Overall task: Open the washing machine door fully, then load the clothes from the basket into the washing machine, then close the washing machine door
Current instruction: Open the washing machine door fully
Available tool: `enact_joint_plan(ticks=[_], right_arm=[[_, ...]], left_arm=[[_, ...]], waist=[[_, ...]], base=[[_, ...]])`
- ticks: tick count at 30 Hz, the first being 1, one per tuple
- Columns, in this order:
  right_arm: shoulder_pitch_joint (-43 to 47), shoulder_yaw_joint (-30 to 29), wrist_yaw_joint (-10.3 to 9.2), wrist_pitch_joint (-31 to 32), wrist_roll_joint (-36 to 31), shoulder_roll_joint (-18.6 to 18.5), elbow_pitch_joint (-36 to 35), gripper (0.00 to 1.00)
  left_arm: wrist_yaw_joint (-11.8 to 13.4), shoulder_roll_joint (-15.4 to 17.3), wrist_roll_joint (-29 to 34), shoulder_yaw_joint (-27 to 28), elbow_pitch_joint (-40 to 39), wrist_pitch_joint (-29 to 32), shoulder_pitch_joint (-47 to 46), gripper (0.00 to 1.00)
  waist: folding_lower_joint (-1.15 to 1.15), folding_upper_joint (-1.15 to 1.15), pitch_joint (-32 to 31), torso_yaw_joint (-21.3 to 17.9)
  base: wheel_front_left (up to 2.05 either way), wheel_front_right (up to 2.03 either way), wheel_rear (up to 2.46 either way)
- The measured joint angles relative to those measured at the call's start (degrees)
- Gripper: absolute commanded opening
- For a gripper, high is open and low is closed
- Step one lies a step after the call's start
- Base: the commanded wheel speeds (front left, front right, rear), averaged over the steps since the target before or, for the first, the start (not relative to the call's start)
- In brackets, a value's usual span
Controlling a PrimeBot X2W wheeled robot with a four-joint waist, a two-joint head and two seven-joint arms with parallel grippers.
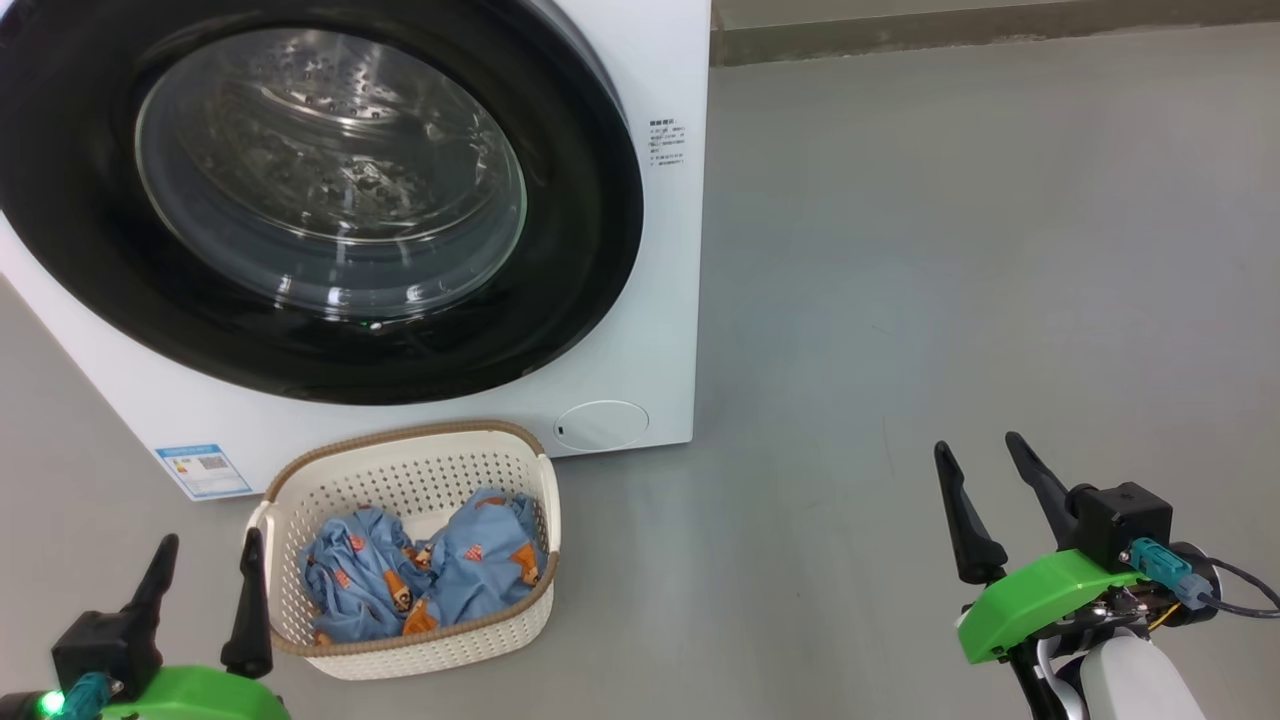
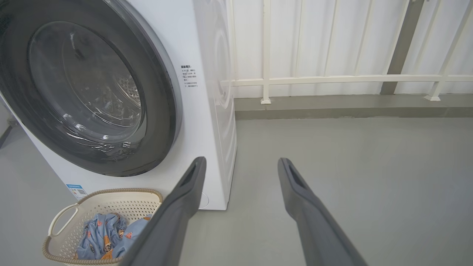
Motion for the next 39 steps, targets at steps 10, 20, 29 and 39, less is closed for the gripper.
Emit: enact_joint_plan(ticks=[10,20,29,39], right_arm=[[0.03,0.09,0.00,-0.20,0.49,-0.01,-0.04,1.00],[0.04,-0.04,0.00,-0.67,0.57,-0.01,-0.20,1.00],[-0.36,-0.52,0.00,-1.23,3.79,0.00,-1.44,1.00],[-10.57,-0.38,0.00,1.13,6.57,-0.12,-5.19,1.00]], left_arm=[[-1.00,-0.43,0.52,0.42,-1.30,0.00,1.00,1.00],[-1.53,-0.90,1.02,0.46,-2.16,0.00,1.23,1.00],[-2.44,-1.31,1.52,0.64,-4.24,-0.01,1.33,1.00],[-3.48,-1.92,2.94,0.22,-5.86,-0.01,1.63,1.00]], waist=[[0.00,0.00,0.02,0.01],[0.00,0.00,0.14,0.48],[0.00,0.00,0.53,1.66],[0.00,0.00,1.76,3.24]], base=[[0.00,0.00,0.00],[0.00,0.00,0.00],[0.00,0.00,0.00],[0.00,0.00,0.00]])
